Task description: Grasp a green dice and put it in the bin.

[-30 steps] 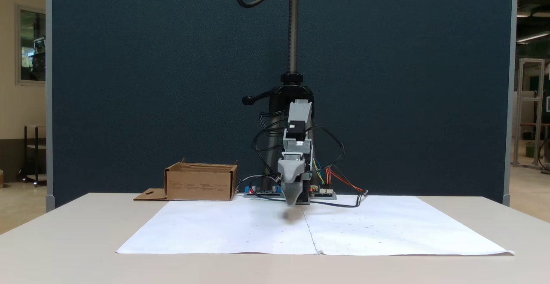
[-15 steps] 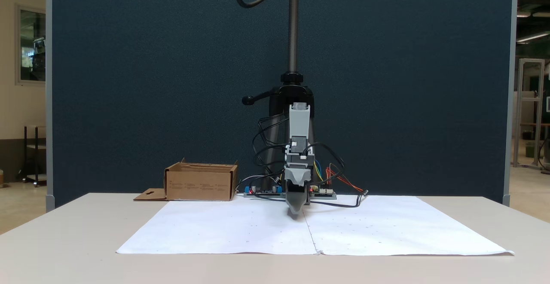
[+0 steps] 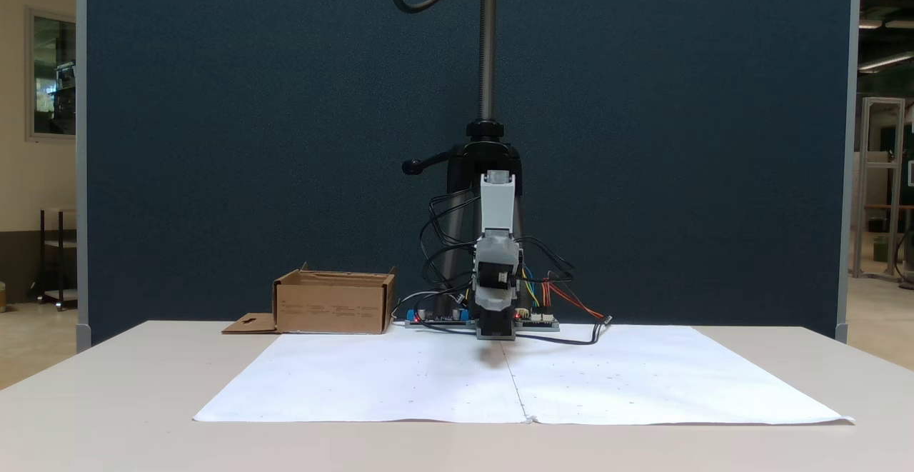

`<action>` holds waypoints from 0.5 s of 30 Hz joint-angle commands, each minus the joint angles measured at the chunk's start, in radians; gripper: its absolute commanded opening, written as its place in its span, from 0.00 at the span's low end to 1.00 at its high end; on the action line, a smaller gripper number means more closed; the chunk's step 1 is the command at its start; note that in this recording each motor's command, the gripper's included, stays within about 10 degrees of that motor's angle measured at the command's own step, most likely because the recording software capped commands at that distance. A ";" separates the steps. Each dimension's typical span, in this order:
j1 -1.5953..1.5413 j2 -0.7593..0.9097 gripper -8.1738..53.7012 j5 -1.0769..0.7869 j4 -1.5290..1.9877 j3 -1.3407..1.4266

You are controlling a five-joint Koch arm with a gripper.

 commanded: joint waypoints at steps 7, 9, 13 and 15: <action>0.032 0.118 0.83 -0.100 -0.339 0.071; 0.032 0.118 0.82 -0.109 -0.397 0.071; 0.032 0.118 0.82 -0.112 -0.510 0.071; 0.032 0.118 0.82 -0.112 -0.554 0.071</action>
